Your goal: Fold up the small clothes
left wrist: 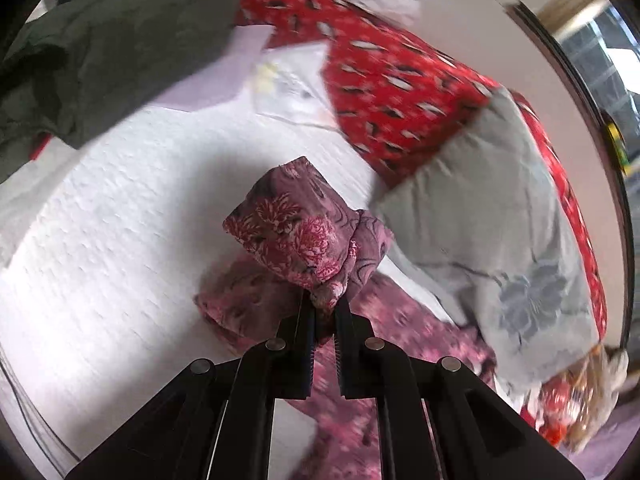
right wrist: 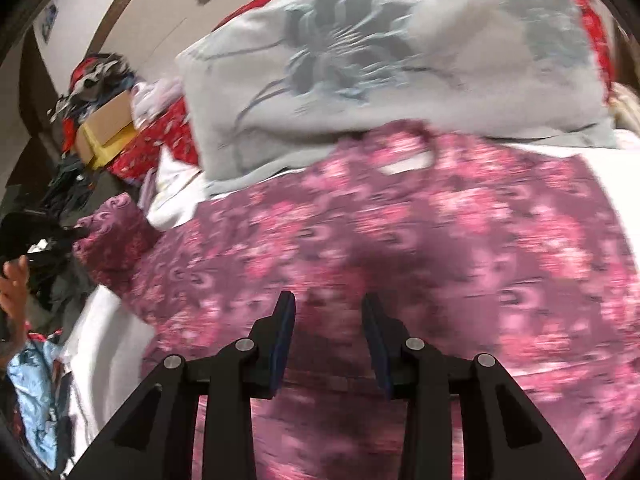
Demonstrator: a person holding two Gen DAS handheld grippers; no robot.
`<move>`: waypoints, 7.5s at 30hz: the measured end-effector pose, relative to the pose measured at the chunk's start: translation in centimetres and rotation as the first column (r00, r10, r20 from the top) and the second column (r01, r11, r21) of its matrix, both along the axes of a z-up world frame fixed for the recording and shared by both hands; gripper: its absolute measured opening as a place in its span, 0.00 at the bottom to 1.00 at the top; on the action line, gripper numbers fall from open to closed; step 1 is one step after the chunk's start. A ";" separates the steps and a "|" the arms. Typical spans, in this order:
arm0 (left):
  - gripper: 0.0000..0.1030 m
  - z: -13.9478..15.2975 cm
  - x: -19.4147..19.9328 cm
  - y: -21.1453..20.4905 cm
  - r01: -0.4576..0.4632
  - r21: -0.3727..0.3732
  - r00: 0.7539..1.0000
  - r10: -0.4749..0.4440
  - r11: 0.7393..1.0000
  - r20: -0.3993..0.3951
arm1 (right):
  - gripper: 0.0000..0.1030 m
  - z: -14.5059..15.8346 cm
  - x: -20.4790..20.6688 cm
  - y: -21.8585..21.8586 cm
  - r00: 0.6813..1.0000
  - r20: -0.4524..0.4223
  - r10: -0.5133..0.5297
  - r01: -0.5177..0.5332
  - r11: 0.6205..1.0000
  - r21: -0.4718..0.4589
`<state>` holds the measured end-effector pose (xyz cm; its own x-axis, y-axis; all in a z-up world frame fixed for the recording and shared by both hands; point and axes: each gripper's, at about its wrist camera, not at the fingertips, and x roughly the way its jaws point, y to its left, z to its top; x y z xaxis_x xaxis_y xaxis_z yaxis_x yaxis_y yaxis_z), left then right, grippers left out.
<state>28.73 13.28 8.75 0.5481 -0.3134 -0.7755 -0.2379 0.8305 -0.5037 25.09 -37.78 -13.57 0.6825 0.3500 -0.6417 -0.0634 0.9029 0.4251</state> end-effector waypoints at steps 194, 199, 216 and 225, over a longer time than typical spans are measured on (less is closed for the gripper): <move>0.04 -5.4 -19.4 0.9 0.329 -0.295 0.929 -0.363 0.897 -0.067 | 0.05 0.9 -23.2 -22.1 0.999 0.052 0.003 -0.038 0.733 0.680; 0.04 -4.5 -14.6 0.6 0.296 -0.307 0.947 -0.320 0.905 -0.030 | 0.05 1.2 -18.5 -23.8 0.995 0.026 -0.096 0.051 0.713 0.699; 0.04 -10.7 7.8 -9.0 0.172 -0.286 0.968 -0.215 0.943 -0.129 | 0.05 -4.5 0.0 -26.2 0.945 -0.151 -0.291 0.311 0.645 0.698; 0.04 -13.3 12.9 -12.0 0.169 -0.315 0.947 -0.242 0.934 -0.210 | 0.11 -6.4 3.9 -26.3 0.929 -0.293 -0.226 0.369 0.602 0.708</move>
